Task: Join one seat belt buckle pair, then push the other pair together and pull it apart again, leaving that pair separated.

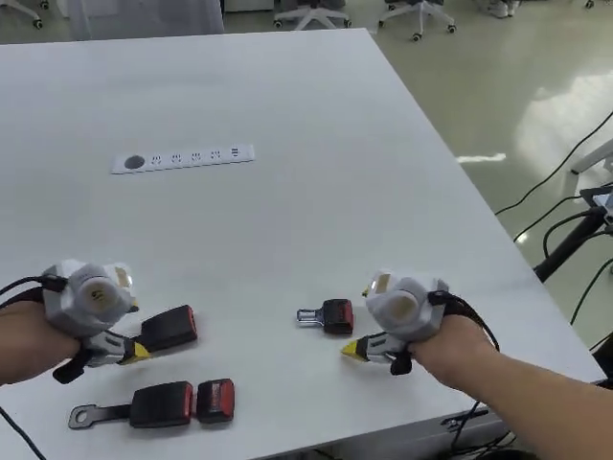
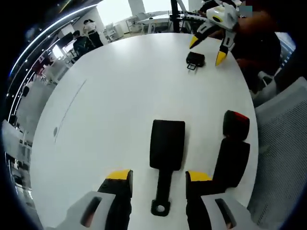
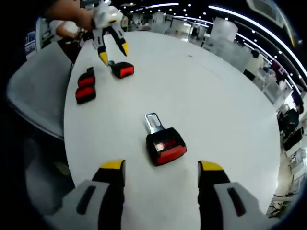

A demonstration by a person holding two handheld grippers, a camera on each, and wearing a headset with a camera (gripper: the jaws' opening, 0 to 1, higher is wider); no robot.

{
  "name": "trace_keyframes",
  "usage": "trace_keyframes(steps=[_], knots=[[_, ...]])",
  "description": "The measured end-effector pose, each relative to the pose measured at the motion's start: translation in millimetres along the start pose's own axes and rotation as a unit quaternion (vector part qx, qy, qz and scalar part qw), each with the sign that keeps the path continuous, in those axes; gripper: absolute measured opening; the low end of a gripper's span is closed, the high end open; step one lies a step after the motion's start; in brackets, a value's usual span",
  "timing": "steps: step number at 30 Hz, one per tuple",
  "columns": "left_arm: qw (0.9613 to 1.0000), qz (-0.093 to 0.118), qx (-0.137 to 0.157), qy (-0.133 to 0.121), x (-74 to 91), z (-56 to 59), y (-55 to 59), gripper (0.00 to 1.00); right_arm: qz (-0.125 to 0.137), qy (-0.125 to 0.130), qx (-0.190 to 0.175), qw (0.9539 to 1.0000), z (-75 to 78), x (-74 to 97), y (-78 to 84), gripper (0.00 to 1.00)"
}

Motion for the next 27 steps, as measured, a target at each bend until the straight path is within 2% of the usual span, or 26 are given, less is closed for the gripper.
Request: trace_keyframes(steps=[2,5,6,7,8,9,10,12,14,16,18,20,21,24,27], knots=[[0.9996,0.027,0.006,0.004,14.4,9.7,7.5,0.47,0.02,0.004,-0.015,0.9997,-5.8,10.3,1.0,0.69],[0.9995,0.031,-0.007,0.005,31.7,29.0,24.5,0.54,0.039,0.001,-0.037,0.9986,-13.3,21.8,1.9,0.72],[0.9991,0.041,0.002,0.008,37.8,36.5,31.7,0.56,0.046,0.006,-0.038,0.9982,-15.6,26.3,2.4,0.73],[0.9977,0.061,0.023,0.016,41.3,44.1,34.7,0.58,0.05,0.007,-0.041,0.9979,-17.7,28.9,2.7,0.75],[0.9942,0.089,0.051,0.032,46.4,54.2,39.1,0.59,0.055,0.006,-0.046,0.9974,-21.6,32.4,2.1,0.77],[0.9923,0.103,0.06,0.034,50.2,58.9,41.1,0.61,0.057,0.006,-0.048,0.9972,-23.6,34.9,1.6,0.78],[0.9915,0.11,0.063,0.027,53.8,61.9,44.2,0.63,0.061,0.005,-0.05,0.9969,-25.9,38.7,0.8,0.79],[0.9914,0.111,0.066,0.017,64.4,71.3,54.4,0.68,0.07,0.01,-0.063,0.9955,-28.4,48.0,-2.7,0.81],[0.9896,0.122,0.076,0.0,71.1,74.6,58.2,0.72,0.077,0.005,-0.073,0.9944,-31.3,54.1,-4.6,0.85],[0.9866,0.132,0.094,-0.014,78.0,78.9,64.7,0.8,0.082,0.005,-0.063,0.9946,-34.7,59.6,-4.3,0.87],[0.9849,0.137,0.102,-0.03,83.4,82.1,72.5,0.86,0.072,0.004,-0.047,0.9962,-36.5,61.7,-0.4,0.9],[0.984,0.137,0.109,-0.034,86.2,85.1,79.2,0.88,0.07,0.005,-0.042,0.9967,-37.0,64.3,4.0,0.91],[0.9832,0.139,0.112,-0.036,88.4,87.7,82.8,0.88,0.065,0.005,-0.052,0.9965,-36.5,66.3,6.8,0.92],[0.9799,0.147,0.125,-0.049,91.8,90.6,87.4,0.95,0.067,0.004,-0.066,0.9956,-36.0,71.9,8.9,0.96],[0.9786,0.148,0.13,-0.059,93.9,92.1,92.0,1.0,0.072,0.007,-0.067,0.9952,-37.7,76.7,9.7,1.0]])
Point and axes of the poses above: the centre of the closed fingertips' face, and the gripper's own axes: x roughly backward along the fingers, z roughly to its right, y roughly out of its underside, the point moved 8 cm from there along x, roughly backward along the fingers, and after that the axes turned 7 degrees about y, right-handed, at the moved point
